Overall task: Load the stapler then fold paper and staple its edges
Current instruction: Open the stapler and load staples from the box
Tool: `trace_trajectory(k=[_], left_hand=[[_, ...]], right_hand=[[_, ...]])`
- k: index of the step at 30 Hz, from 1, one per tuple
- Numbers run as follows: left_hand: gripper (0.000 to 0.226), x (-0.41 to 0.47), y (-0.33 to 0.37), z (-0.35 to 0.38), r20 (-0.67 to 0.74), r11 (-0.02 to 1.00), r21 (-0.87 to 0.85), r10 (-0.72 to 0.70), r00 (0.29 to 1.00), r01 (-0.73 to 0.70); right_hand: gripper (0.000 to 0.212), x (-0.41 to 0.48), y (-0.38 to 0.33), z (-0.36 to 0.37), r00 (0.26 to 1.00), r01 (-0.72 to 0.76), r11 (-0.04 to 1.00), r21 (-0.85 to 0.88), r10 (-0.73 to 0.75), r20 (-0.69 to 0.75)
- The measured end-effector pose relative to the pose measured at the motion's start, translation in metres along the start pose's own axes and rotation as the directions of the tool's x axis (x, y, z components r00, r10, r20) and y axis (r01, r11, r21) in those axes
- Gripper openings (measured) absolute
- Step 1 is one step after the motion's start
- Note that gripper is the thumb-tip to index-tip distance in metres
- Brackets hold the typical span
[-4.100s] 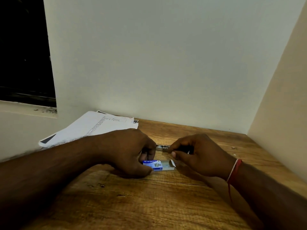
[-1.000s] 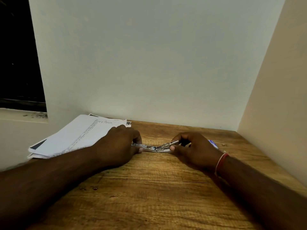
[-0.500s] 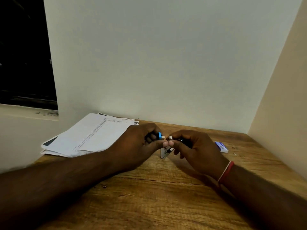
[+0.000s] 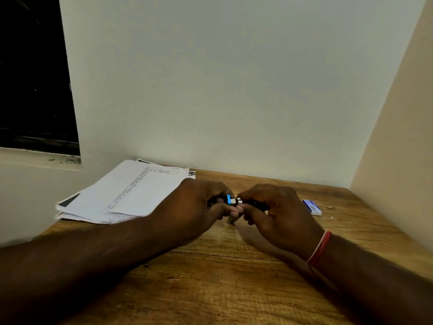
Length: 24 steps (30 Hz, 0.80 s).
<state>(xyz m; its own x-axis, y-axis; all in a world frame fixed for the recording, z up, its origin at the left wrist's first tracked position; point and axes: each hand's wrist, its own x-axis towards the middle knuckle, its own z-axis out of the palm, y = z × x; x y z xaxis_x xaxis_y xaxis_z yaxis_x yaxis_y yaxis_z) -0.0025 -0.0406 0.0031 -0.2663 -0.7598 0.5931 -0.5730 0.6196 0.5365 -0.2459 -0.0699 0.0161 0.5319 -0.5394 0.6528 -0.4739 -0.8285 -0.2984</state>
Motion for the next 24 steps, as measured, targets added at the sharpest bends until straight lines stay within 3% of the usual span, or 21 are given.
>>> trace_trajectory(k=[9,24], left_hand=[[0.016,-0.0004,-0.0013,-0.0003,0.009,1.0,0.023,-0.003,1.0,0.003],[0.014,0.0002,-0.0016,-0.0026,0.037,0.997,0.076,-0.031,0.999,0.028]], right_hand=[[0.011,-0.0013,-0.0009,0.0017,0.996,0.081,0.995,-0.06,-0.083,-0.017],[0.014,-0.0002,-0.0013,0.0033,0.993,0.11,0.988,-0.108,-0.103,0.064]])
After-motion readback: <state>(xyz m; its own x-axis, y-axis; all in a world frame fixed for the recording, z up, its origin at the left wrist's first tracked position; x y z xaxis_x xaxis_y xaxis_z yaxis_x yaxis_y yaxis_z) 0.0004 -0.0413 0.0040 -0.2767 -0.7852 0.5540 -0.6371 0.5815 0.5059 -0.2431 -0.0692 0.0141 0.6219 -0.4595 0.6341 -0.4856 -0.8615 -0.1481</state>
